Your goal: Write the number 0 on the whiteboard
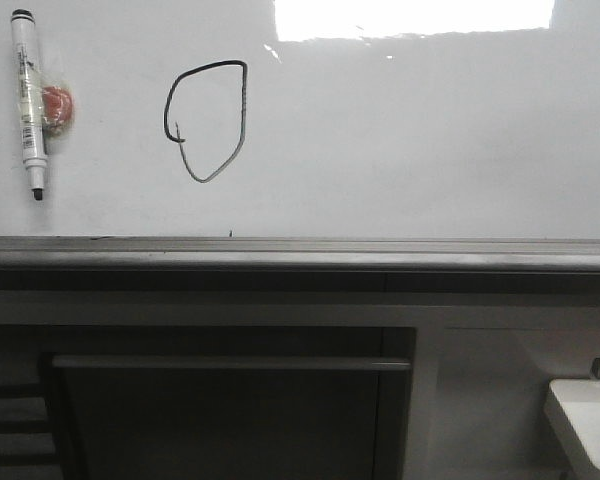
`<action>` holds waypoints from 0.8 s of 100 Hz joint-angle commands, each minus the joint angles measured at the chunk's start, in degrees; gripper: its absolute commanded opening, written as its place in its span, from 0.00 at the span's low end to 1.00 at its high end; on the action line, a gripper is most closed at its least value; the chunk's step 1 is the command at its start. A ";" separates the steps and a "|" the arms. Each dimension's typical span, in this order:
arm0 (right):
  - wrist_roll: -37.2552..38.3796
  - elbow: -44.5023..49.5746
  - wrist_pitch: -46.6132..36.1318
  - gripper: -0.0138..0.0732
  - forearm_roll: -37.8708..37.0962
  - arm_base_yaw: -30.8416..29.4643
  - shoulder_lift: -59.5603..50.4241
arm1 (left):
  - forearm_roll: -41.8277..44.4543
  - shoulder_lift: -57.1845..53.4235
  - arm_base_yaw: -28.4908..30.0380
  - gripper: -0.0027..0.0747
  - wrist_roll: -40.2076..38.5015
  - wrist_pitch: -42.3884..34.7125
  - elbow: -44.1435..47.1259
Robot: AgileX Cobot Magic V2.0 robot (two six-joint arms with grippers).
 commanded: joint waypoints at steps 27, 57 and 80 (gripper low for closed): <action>-0.47 -1.47 -4.25 0.10 -0.14 -0.49 -0.02 | -1.67 -1.55 0.22 0.01 -0.40 10.13 0.71; -0.47 -1.47 -4.25 0.10 -0.14 -0.49 -0.02 | -1.67 -1.55 0.22 0.01 -0.40 10.24 0.71; -0.47 -1.47 -4.25 0.10 -0.14 -0.49 -0.02 | -1.67 -1.55 0.22 0.01 -0.40 10.24 0.71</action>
